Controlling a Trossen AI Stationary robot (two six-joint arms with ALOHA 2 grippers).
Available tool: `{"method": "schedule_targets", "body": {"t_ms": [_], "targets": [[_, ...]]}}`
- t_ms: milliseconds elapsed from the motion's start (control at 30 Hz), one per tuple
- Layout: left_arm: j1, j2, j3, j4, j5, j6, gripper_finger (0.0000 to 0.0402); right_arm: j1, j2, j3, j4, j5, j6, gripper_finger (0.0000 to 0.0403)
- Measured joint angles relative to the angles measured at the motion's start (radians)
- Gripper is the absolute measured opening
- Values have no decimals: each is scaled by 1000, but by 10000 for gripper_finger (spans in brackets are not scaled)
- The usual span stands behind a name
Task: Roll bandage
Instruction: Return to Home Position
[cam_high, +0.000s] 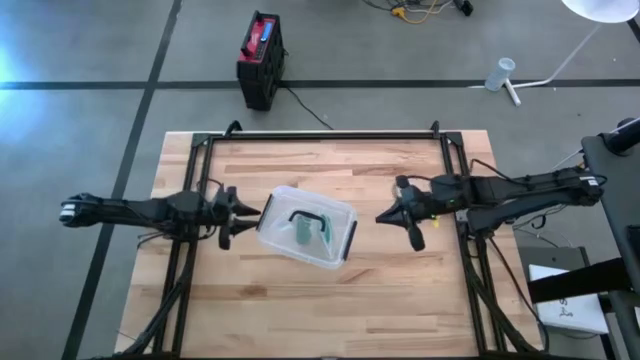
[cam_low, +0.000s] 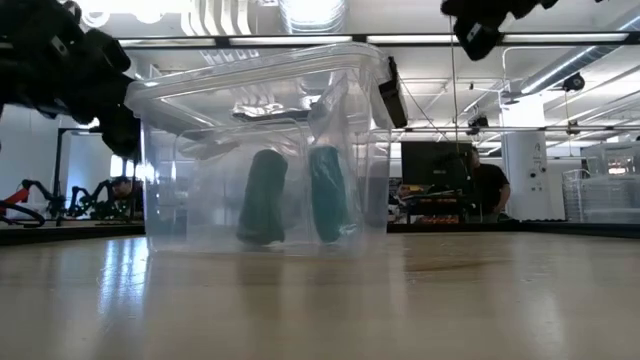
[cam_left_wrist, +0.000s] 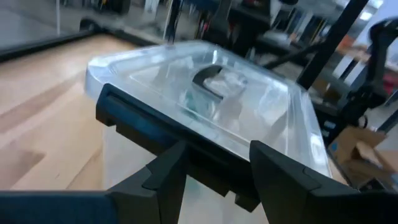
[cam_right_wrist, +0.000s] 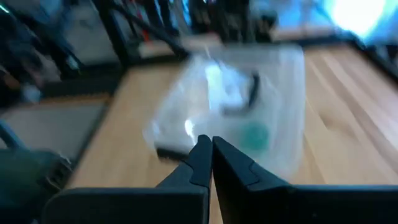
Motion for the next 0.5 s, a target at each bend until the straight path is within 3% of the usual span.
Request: {"method": "schedule_targets", "body": {"t_ms": [133,233,500], "targets": [[0,52,-90,222,0,-2,159,1,-64,-57,116,-20,-3,7],[1,83,-73,247,1,23,153,7,-111,-91,168,-41,-4,7],[1,93,-9,285,23,182,140,33,-224,-284,503,-74,-47,7]]}}
